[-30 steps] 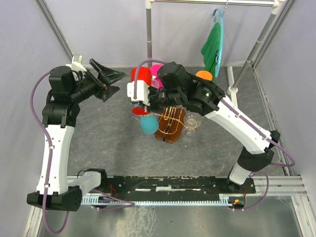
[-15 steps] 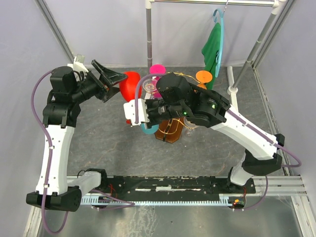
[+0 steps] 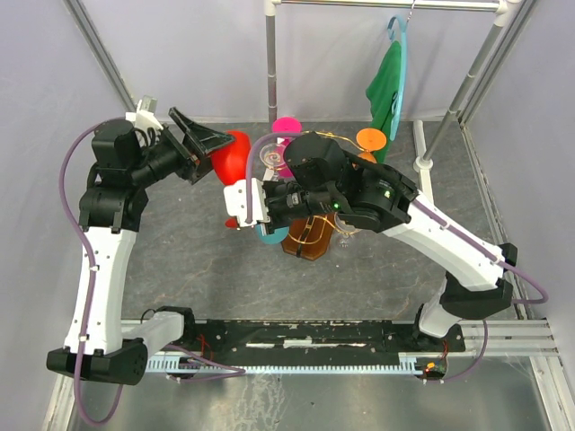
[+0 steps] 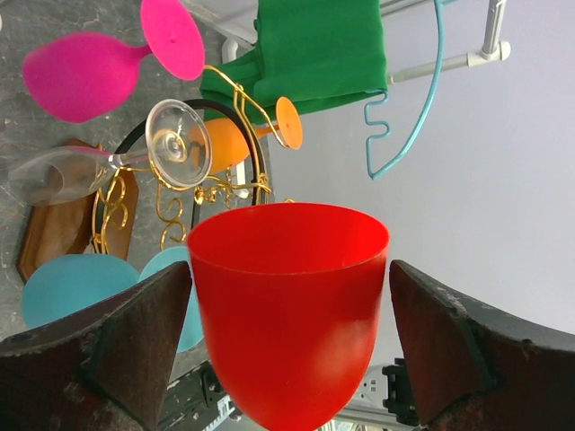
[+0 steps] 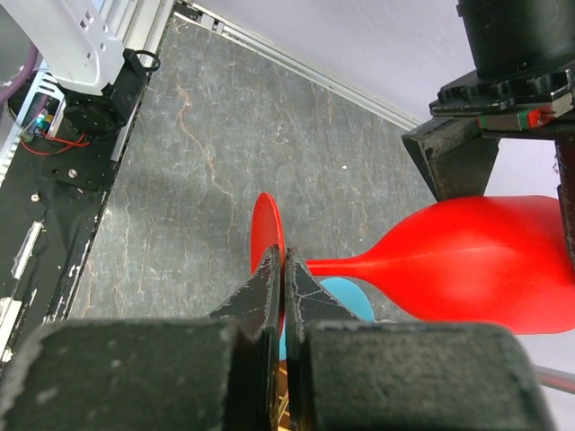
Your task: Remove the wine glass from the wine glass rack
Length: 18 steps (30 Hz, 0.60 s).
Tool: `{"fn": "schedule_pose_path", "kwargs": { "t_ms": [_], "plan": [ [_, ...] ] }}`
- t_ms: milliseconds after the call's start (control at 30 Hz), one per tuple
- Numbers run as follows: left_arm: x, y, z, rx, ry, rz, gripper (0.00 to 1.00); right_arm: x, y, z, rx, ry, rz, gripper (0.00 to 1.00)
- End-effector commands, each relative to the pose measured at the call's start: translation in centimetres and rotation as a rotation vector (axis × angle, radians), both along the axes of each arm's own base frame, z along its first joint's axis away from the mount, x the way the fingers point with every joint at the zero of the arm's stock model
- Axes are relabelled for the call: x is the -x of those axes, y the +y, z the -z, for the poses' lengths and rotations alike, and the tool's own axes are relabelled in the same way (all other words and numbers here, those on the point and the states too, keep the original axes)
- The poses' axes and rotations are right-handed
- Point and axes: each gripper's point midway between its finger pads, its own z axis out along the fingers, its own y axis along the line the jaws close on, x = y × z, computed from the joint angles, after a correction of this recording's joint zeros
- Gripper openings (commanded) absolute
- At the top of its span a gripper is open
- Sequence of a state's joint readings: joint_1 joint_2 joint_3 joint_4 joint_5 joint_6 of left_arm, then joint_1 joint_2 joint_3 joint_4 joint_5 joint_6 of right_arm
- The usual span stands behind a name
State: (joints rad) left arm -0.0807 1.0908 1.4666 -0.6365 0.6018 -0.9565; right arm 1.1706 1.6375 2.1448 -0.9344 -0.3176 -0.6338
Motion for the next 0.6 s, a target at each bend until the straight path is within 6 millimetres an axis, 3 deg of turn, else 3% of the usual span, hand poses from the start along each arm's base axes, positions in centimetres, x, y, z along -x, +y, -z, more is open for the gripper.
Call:
{"fn": "schedule_pose_path", "kwargs": {
  "t_ms": [0, 567],
  "plan": [
    [0.8, -0.9, -1.3, 0.003, -0.077, 0.070, 0.96, 0.4, 1.2, -2.5, -0.089, -0.022, -0.035, 0.01],
    [1.2, -1.8, -0.5, 0.009, -0.072, 0.123, 0.85, 0.1, 2.0, -2.1, -0.083, -0.012, -0.034, 0.01]
  ]
}}
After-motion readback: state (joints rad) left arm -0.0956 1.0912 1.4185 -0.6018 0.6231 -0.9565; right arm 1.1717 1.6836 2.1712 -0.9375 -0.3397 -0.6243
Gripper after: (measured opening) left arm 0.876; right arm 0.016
